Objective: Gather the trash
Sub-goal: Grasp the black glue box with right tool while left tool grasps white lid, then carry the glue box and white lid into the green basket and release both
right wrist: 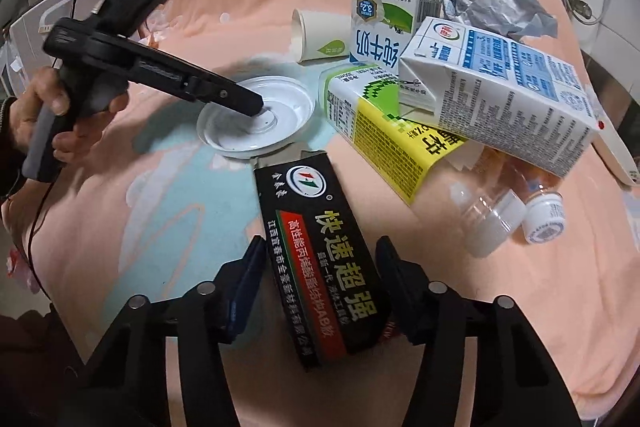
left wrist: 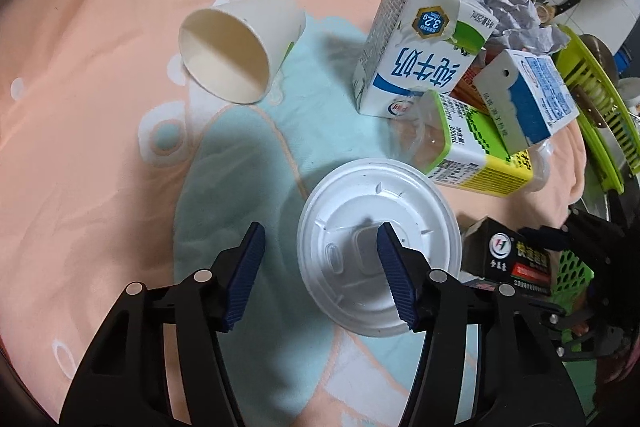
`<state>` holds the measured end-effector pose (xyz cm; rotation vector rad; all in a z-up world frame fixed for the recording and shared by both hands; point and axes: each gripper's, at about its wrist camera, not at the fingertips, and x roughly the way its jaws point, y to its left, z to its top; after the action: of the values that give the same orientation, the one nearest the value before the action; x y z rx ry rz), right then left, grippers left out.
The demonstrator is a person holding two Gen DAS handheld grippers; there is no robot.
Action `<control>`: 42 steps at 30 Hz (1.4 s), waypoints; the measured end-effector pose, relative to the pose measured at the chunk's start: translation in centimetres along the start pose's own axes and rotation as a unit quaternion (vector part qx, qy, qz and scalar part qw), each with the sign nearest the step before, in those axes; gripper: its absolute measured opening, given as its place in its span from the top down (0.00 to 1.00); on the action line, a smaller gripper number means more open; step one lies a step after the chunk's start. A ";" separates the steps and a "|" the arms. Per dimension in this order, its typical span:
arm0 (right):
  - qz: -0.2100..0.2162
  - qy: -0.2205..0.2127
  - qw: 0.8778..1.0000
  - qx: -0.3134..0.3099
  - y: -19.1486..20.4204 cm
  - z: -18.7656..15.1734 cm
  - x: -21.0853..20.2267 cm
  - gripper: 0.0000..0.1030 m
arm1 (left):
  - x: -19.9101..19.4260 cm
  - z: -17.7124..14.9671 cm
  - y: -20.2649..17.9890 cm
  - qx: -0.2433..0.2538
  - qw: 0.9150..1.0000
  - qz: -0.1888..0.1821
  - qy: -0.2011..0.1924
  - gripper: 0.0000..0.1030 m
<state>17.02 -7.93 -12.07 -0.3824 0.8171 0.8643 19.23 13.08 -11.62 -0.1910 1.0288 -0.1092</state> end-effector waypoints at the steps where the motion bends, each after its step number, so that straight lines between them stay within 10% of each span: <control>1: -0.002 -0.001 1.000 0.003 0.0 -0.1 -0.1 0.50 | 0.0 0.0 0.0 0.002 1.000 0.001 -0.001 0.44; 17: -0.010 -0.006 0.999 0.032 0.8 0.3 0.9 0.50 | -1.0 -0.4 0.4 -0.010 1.000 -0.004 -0.013 0.93; 42: -0.082 -0.075 0.990 0.085 1.7 -4.0 -7.4 0.56 | -8.9 -1.6 -5.5 0.041 0.995 -0.034 -0.083 0.96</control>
<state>10.94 -13.13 -8.93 -0.2284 0.7029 0.6569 13.31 9.15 -3.76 -0.1571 0.8500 -0.1943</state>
